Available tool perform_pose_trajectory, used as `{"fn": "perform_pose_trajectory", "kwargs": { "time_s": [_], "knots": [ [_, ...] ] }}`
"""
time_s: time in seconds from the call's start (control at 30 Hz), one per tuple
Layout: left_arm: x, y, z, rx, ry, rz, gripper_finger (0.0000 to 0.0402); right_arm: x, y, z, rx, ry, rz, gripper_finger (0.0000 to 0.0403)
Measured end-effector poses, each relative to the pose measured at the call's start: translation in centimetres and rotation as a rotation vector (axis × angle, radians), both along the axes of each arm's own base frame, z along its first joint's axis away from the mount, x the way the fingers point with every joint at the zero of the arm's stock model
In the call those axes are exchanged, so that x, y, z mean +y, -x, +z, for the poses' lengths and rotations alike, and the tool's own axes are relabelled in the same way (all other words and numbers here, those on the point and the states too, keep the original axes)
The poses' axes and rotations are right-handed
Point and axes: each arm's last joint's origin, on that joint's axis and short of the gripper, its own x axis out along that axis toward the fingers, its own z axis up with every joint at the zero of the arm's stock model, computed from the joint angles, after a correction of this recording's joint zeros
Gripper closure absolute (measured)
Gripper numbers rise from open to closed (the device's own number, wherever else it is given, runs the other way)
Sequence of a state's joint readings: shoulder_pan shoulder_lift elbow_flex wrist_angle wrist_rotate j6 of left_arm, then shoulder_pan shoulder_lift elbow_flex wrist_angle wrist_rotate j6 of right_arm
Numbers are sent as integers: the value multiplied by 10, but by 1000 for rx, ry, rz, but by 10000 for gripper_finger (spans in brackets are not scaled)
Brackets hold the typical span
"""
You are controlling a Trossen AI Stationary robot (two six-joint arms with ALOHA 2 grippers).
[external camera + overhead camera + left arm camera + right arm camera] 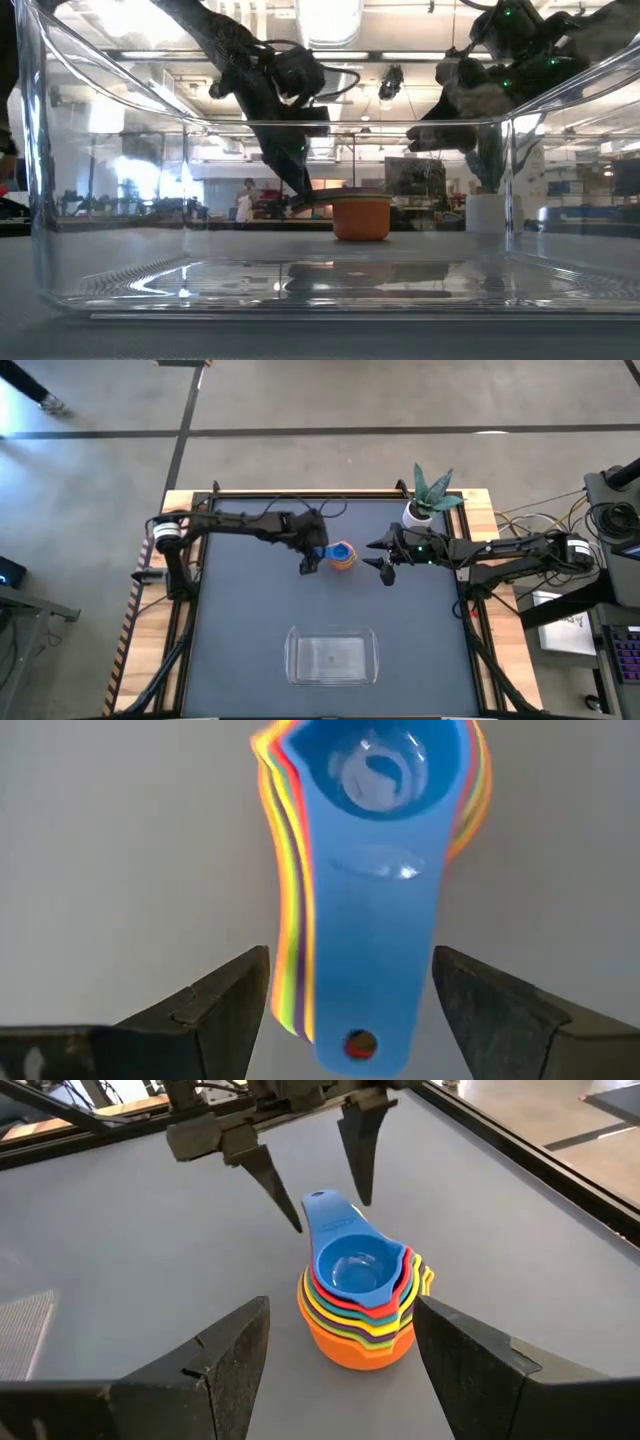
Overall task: Nest measuring cups in basket
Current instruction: Put the stacked measuring cups into the transparent bin
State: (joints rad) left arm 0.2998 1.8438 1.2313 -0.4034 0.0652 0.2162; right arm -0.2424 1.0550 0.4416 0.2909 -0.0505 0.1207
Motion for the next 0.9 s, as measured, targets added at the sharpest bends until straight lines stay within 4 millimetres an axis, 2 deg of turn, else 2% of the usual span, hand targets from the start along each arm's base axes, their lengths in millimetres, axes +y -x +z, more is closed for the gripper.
{"fn": "perform_pose_trajectory", "kwargs": {
  "time_s": [0.27,0.63,0.9],
  "knots": [
    [2,-17,1,61,10,-52,138,0,0,0,-4,-1,-1,165],
    [11,-40,-17,249,74,-88,138,0,0,-1,9,-13,-4,165],
    [13,-48,-7,219,65,-87,139,0,2,-4,32,-17,-3,165]
  ]
}}
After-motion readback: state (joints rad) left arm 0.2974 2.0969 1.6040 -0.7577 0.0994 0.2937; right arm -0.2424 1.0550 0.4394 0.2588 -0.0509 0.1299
